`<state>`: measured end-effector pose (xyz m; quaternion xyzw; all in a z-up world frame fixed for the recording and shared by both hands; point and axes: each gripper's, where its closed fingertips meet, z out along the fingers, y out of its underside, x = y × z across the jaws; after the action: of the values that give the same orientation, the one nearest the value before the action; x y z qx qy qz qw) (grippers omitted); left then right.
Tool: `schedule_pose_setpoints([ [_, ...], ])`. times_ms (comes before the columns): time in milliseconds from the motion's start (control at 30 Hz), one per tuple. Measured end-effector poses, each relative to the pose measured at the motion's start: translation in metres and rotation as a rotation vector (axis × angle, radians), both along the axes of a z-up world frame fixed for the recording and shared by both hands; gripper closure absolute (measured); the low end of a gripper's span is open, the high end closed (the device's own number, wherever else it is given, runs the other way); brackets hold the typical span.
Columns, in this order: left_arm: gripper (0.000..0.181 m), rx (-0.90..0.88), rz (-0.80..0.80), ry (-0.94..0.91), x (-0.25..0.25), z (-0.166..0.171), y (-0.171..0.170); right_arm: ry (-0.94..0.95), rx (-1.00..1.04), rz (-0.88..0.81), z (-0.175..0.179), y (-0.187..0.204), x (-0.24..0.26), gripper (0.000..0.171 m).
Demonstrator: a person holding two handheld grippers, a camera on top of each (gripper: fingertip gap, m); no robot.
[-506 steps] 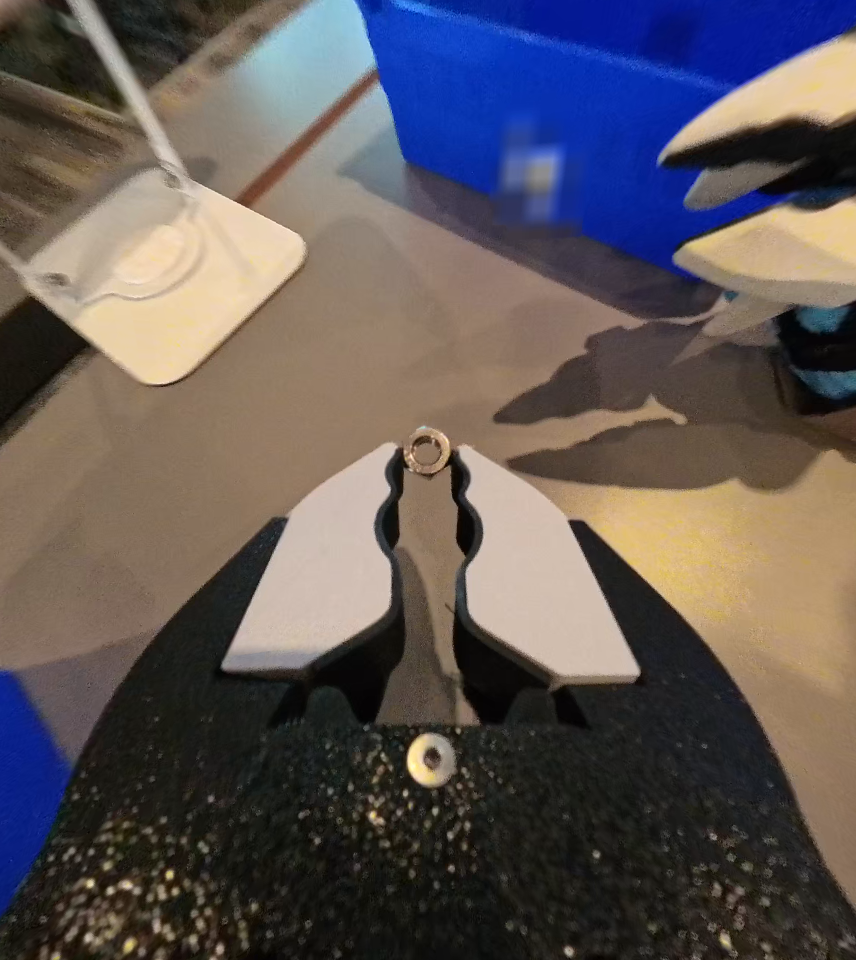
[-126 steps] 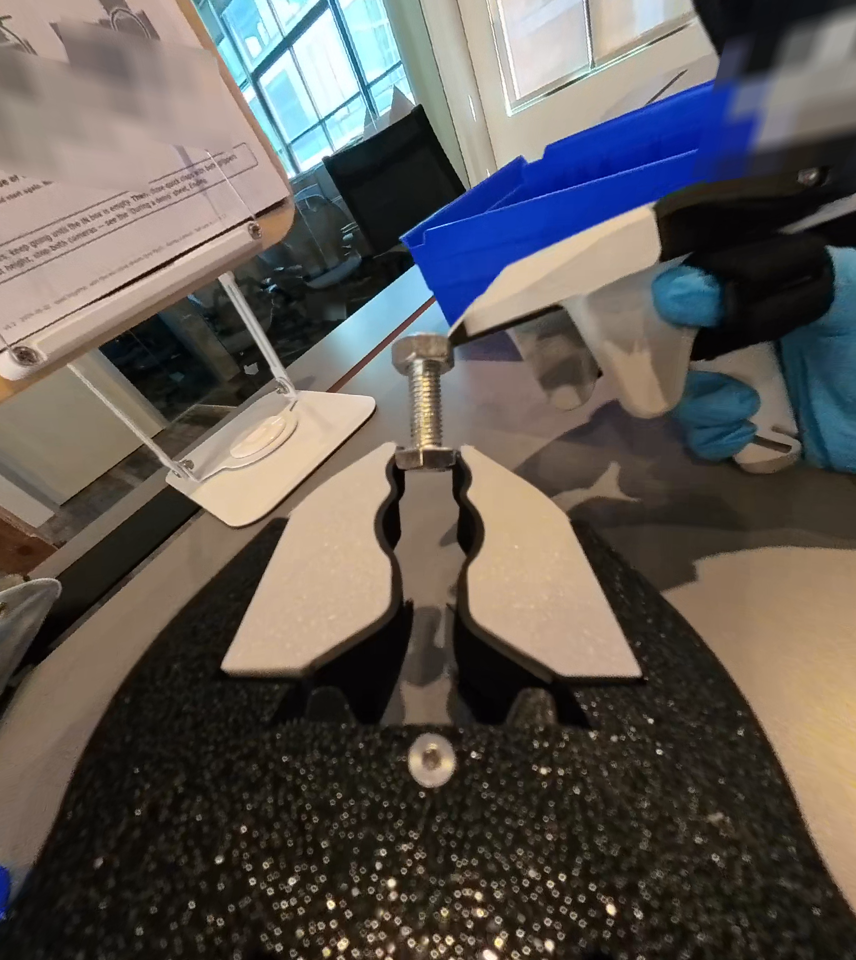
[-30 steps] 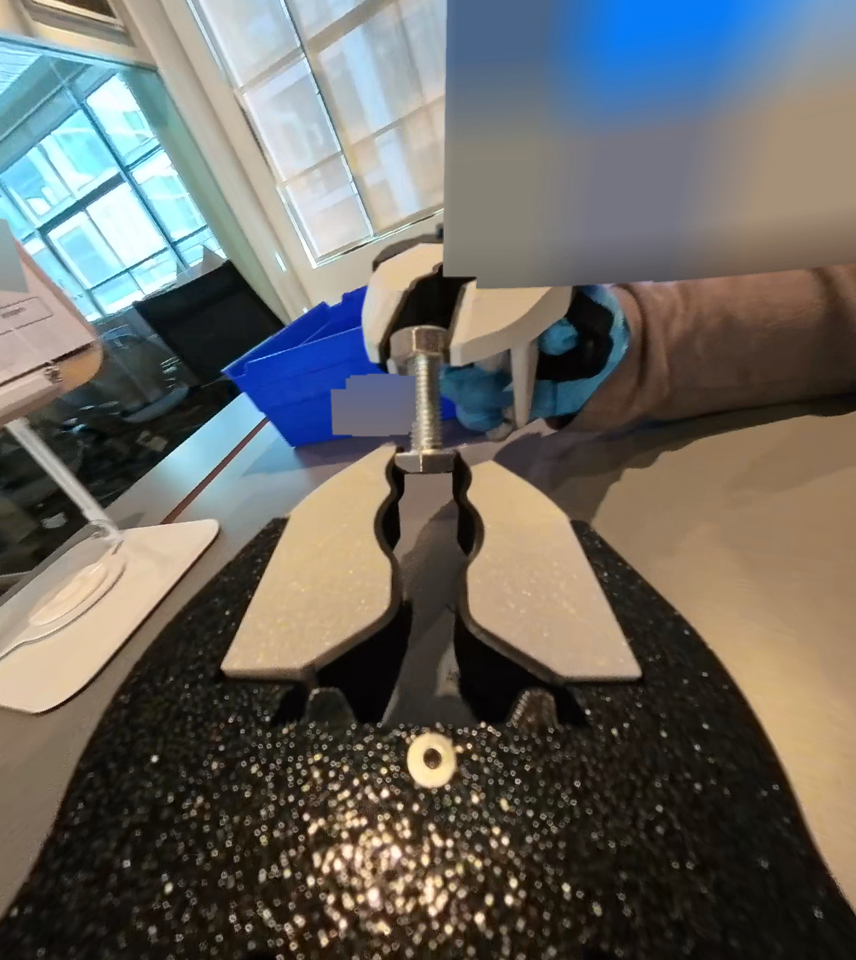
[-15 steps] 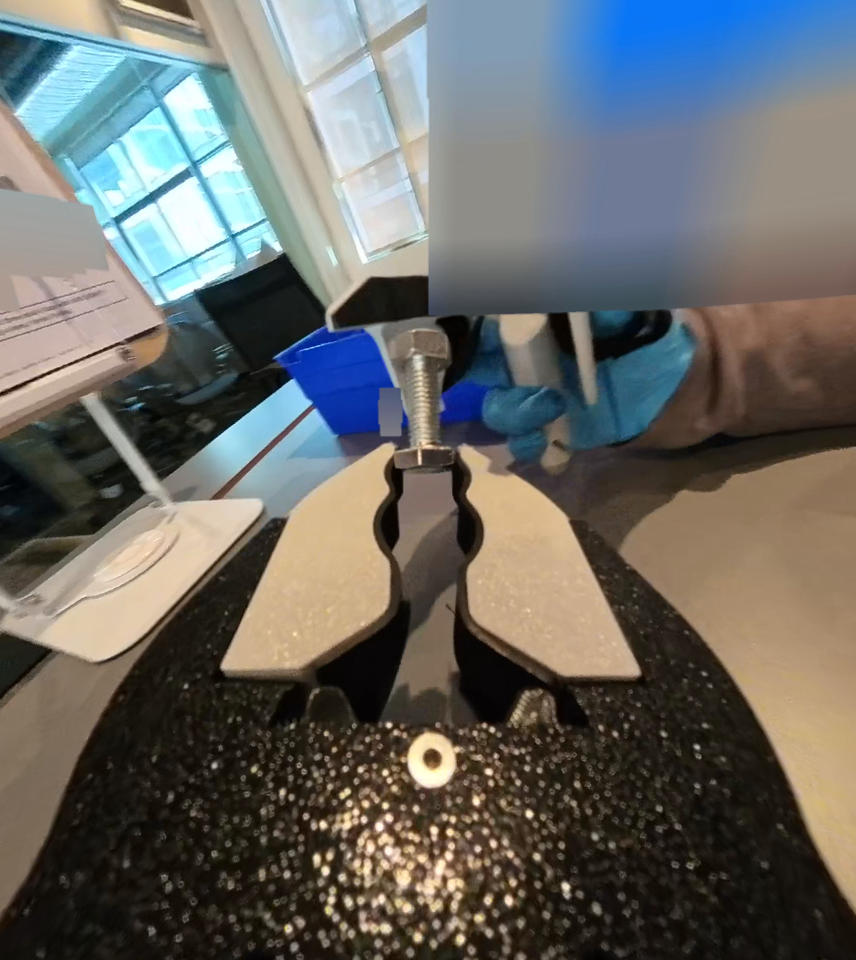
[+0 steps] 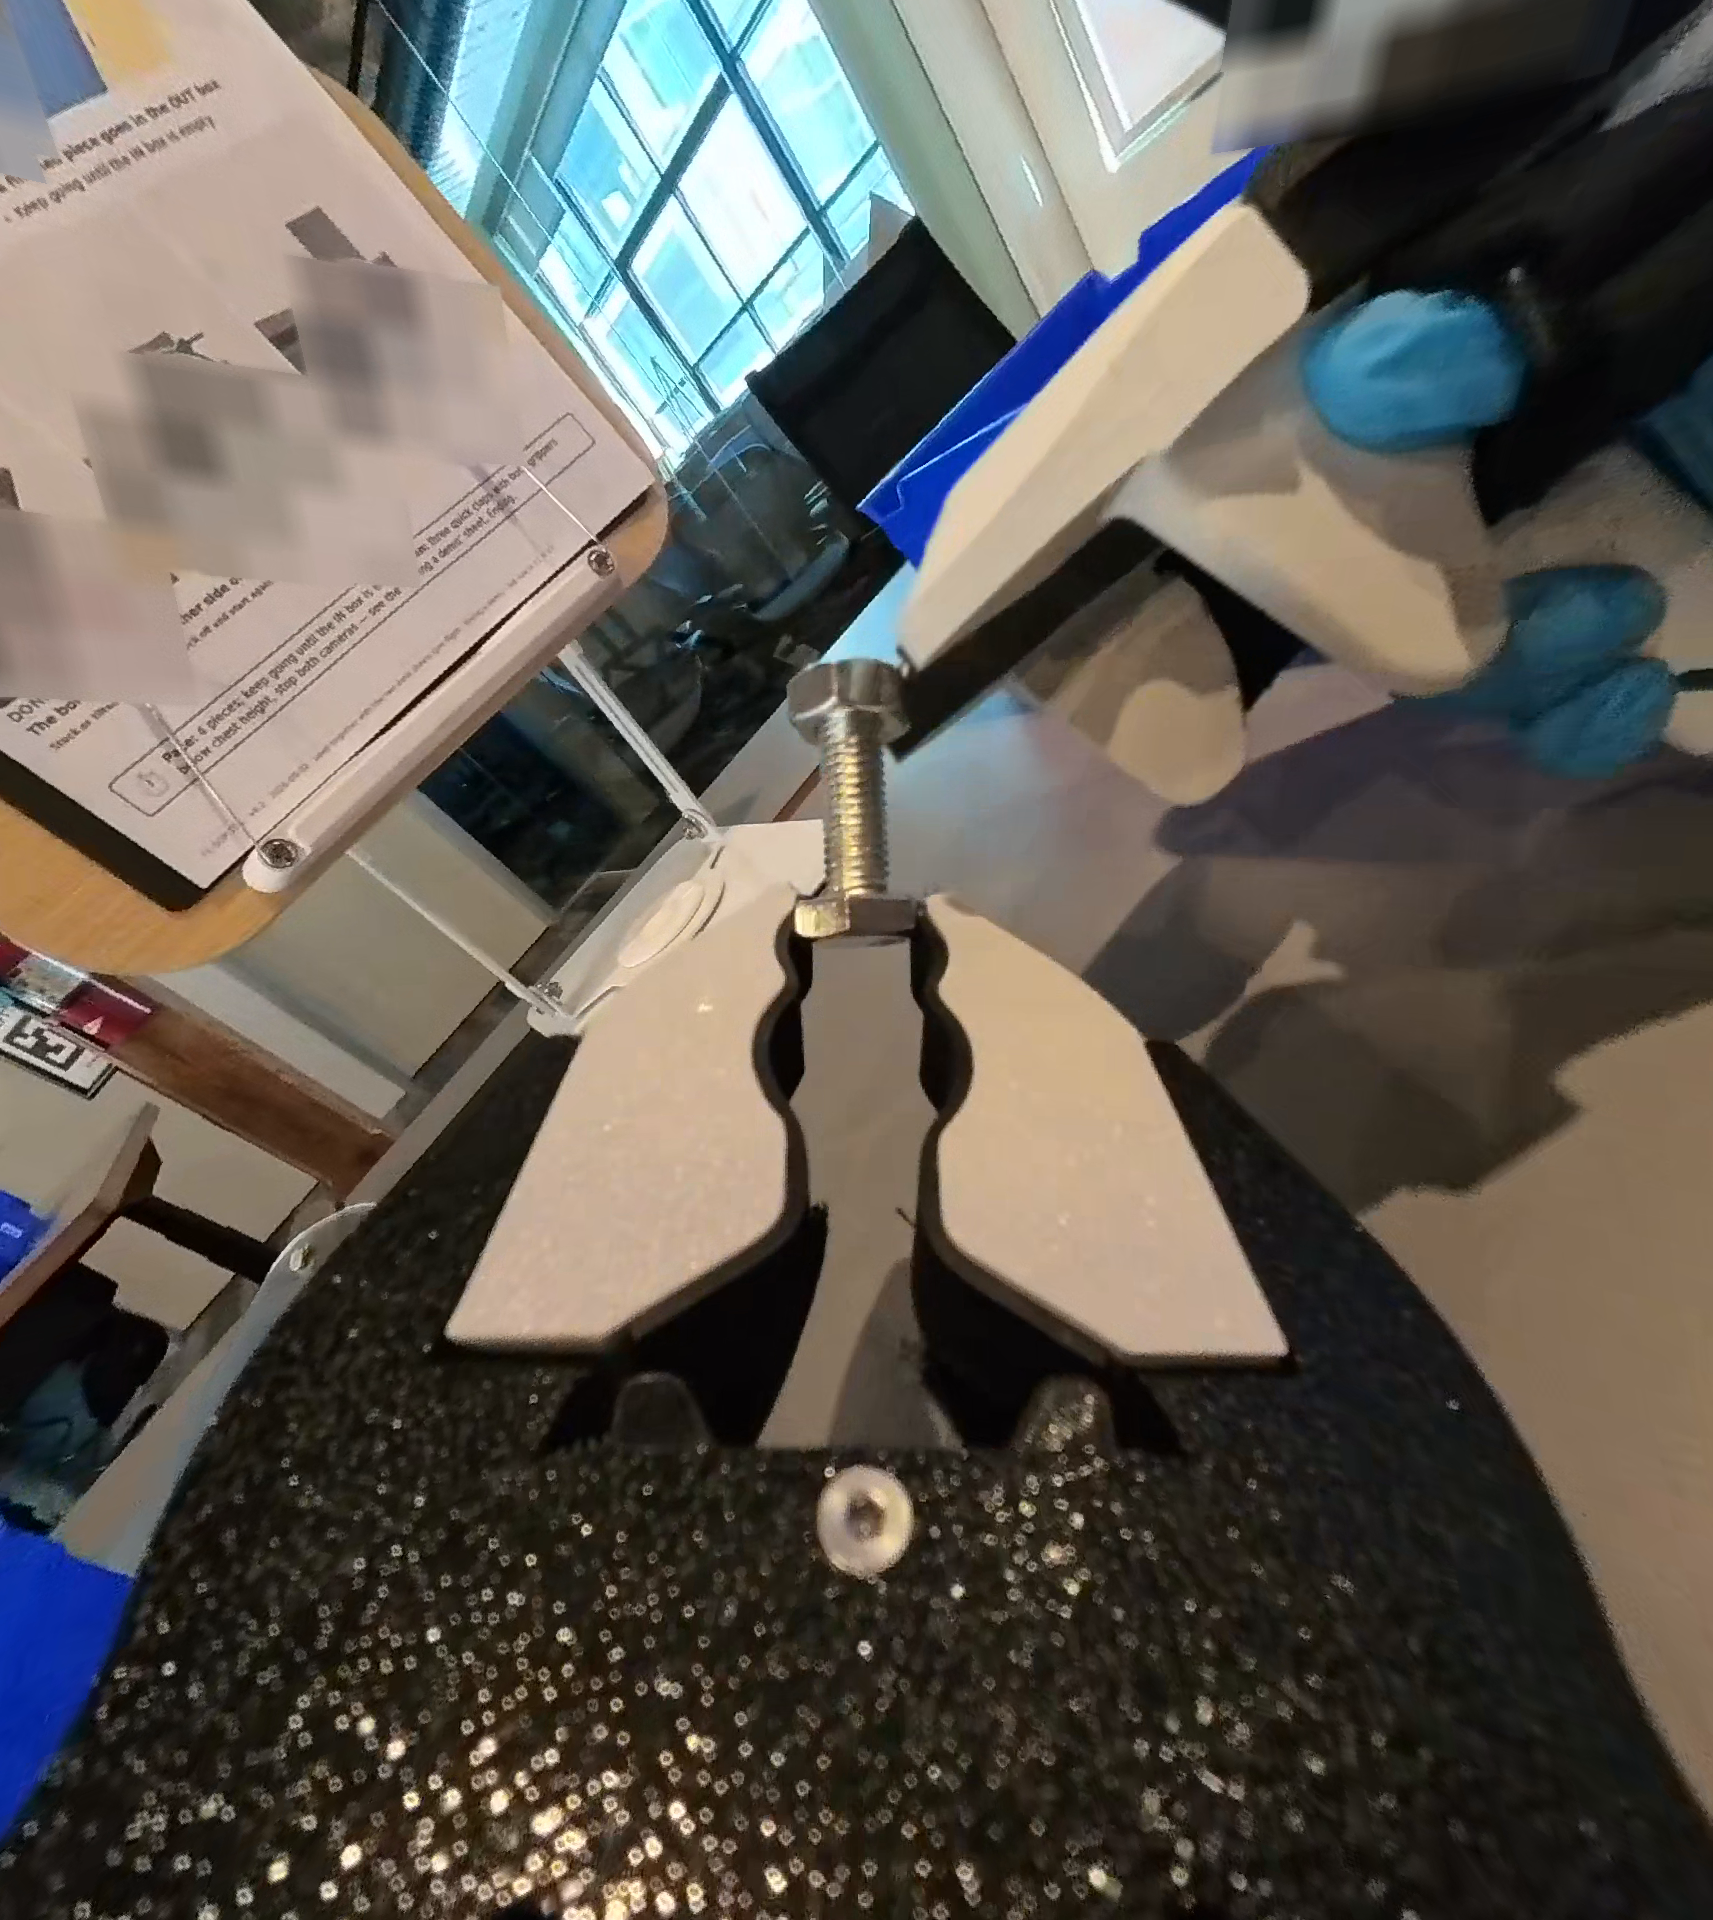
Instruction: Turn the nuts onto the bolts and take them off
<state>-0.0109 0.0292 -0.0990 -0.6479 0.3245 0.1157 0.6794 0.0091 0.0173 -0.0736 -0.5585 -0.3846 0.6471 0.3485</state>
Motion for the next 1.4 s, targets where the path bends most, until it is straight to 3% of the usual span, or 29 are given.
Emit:
schedule_pose_setpoints([
  [367, 0.164, -0.021, -0.004, -0.058, -0.004, 0.002, 0.002, -0.045, -0.038, -0.111, -0.011, 0.013, 0.000, 0.143],
  [567, 0.164, -0.053, -0.019, -0.070, -0.002, -0.003, 0.004, 0.020, -0.033, -0.110, -0.001, 0.008, -0.002, 0.134],
  [1067, 0.164, -0.070, -0.033, -0.086, -0.001, -0.004, 0.004, -0.010, 0.003, -0.217, -0.008, 0.025, 0.005, 0.143],
  [1200, 0.164, -0.087, -0.039, -0.099, 0.000, -0.006, 0.005, 0.070, -0.014, -0.187, 0.005, 0.022, 0.008, 0.137],
  [1400, 0.164, -0.079, -0.040, -0.076, 0.001, -0.006, 0.004, -0.004, 0.007, -0.202, -0.007, 0.021, 0.000, 0.136],
])
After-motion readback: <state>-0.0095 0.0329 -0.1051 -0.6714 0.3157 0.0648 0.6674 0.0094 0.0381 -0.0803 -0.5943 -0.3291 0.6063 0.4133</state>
